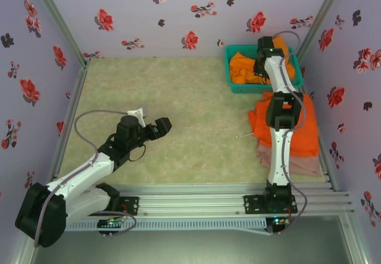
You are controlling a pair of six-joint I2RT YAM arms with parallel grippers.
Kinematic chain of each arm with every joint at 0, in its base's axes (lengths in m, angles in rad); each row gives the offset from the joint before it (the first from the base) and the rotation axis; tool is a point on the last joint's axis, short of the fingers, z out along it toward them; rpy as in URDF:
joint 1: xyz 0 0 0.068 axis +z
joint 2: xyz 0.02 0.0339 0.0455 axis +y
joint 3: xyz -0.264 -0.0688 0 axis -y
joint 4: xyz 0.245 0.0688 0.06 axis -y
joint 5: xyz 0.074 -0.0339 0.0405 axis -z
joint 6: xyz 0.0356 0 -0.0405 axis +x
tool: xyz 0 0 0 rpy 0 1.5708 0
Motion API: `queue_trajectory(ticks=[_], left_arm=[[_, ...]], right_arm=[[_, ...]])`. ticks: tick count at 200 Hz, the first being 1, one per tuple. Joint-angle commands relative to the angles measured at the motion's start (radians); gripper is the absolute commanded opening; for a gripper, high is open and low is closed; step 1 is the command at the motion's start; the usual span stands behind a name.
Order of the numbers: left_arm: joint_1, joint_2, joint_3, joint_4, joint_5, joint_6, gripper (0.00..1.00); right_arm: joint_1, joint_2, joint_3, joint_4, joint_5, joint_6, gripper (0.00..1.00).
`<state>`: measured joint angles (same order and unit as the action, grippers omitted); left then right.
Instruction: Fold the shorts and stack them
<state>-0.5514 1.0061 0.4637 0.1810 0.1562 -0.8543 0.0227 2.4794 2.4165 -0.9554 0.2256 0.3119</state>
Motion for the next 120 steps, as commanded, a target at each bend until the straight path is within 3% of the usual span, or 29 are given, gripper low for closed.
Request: queue_trajectory(ticks=[1,67,120], left_arm=[[0.008,-0.026,-0.014,-0.015,-0.024,0.021,0.99],[0.010,-0.039,-0.030,-0.007,-0.042,0.021,0.99],[0.010,-0.047,-0.039,0.015,-0.049,0.028,0.99]], right_arm=[[0.014,-0.099,0.016,0.019,-0.080,0.034,0.00],[0.159,-0.585,-0.349,0.446,-0.174,0.038,0.00],[0.318,-0.820,-0.518,0.638,-0.441,0.002,0.00]])
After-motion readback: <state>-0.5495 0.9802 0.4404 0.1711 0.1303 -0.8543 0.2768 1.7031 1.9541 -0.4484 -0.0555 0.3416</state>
